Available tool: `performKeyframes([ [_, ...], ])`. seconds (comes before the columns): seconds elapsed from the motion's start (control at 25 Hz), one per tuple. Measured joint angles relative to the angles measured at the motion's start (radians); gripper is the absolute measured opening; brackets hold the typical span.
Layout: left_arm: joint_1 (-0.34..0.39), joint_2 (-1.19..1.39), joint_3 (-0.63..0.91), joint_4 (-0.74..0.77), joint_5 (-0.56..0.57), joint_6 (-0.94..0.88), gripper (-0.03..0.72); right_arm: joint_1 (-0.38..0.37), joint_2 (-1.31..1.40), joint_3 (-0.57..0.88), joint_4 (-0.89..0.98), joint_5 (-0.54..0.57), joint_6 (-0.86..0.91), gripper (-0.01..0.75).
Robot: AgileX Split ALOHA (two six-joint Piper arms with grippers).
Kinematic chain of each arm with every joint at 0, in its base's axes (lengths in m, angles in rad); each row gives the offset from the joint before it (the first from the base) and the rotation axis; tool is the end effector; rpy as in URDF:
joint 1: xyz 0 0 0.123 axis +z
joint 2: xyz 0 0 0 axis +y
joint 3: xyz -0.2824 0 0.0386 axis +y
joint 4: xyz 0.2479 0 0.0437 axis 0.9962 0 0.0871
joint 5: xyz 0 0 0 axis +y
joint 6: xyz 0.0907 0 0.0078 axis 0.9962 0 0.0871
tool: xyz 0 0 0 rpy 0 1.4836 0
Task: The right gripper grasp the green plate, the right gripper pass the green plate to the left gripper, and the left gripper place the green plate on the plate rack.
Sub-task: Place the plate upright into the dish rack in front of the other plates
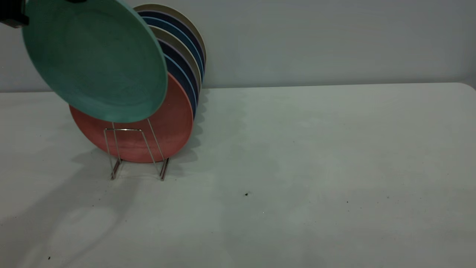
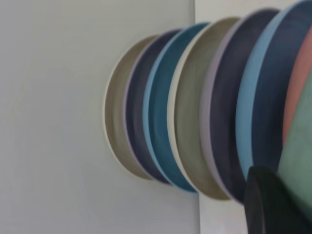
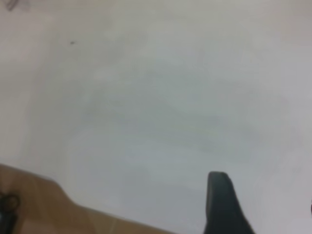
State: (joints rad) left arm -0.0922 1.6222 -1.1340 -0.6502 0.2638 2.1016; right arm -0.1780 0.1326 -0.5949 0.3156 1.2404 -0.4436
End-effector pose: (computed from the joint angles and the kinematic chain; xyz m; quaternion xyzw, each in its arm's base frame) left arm 0.3631 -0.0481 0.2736 0.6482 0.6031 0.2375 0.3995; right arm 0.0002 0.0271 0.2938 -0.1353 0.8834 0.0201 0.4482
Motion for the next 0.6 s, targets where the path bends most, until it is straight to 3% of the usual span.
performKeyframes([
  [0.6,-0.013,0.065,0.000,0.001,-0.035,0.000,0.038,0.000,-0.025,0.071,-0.014,0.000,0.019,0.442],
])
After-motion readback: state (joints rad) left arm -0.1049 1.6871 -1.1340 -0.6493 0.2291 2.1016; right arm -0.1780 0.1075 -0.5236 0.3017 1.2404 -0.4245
